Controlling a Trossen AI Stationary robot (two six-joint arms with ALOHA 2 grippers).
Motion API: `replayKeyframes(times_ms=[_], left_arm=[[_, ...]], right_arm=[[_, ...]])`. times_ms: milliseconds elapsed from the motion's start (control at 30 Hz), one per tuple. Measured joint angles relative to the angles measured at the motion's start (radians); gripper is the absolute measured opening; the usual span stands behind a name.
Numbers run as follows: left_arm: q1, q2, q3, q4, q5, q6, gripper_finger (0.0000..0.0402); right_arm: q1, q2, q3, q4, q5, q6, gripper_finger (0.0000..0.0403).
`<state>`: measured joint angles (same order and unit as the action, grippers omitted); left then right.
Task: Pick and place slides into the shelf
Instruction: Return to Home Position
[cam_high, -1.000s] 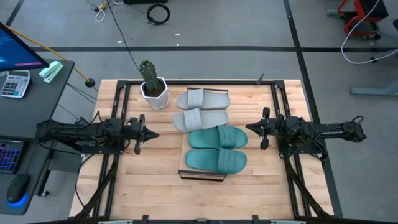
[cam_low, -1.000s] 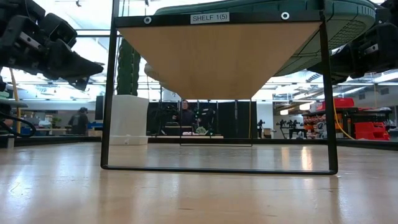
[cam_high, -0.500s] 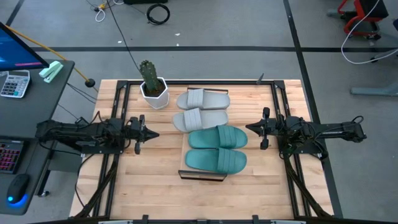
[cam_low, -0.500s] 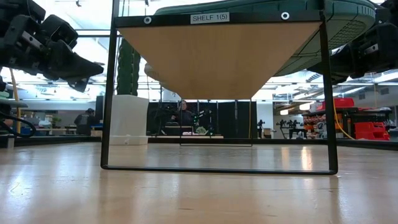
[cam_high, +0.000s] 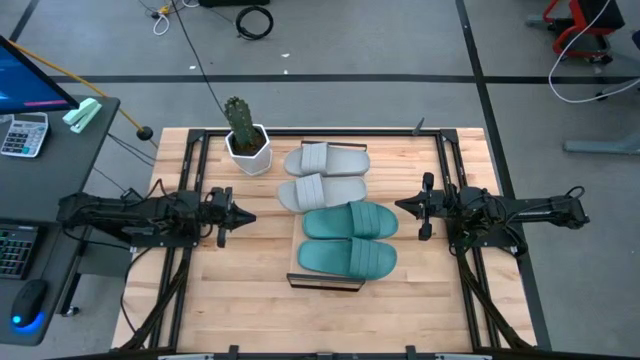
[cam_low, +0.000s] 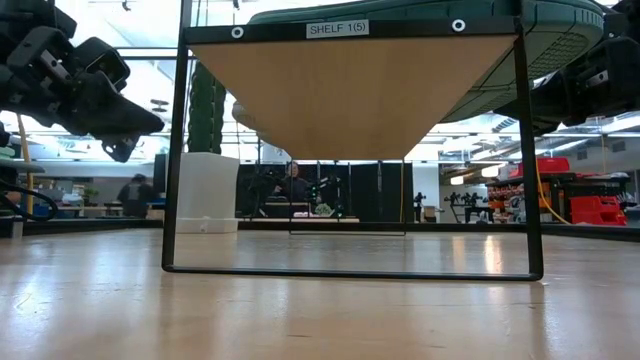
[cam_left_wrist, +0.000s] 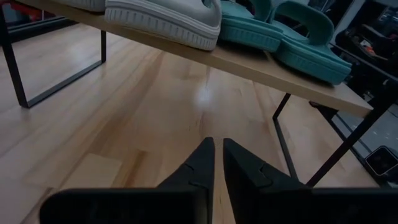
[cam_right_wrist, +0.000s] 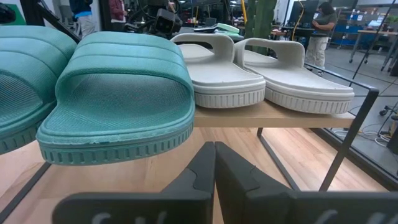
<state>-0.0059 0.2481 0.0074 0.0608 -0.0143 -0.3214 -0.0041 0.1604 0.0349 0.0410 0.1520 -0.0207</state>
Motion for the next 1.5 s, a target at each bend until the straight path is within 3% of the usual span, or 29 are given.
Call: replayKeyframes(times_ms=[433,833,1267,1500], left_arm=[[0.0,0.0,0.0,0.0,0.0,-0.001,0.0023],[0.0,0.0,0.0,0.001,0.0,-0.001,0.0039],[0.0,0.0,0.0,0.001,0.0,-0.001,0.0023],[0.0,0.0,0.0,0.001,0.0,-0.002,0.0034]], right_arm=[[0.0,0.0,0.0,0.0,0.0,0.0,0.0016],[0.0,0.0,0.0,0.0,0.0,0.0,0.0016],[0.0,0.0,0.0,0.0,0.0,0.0,0.0016],[0.0,0.0,0.0,0.0,0.0,0.0,0.0016]])
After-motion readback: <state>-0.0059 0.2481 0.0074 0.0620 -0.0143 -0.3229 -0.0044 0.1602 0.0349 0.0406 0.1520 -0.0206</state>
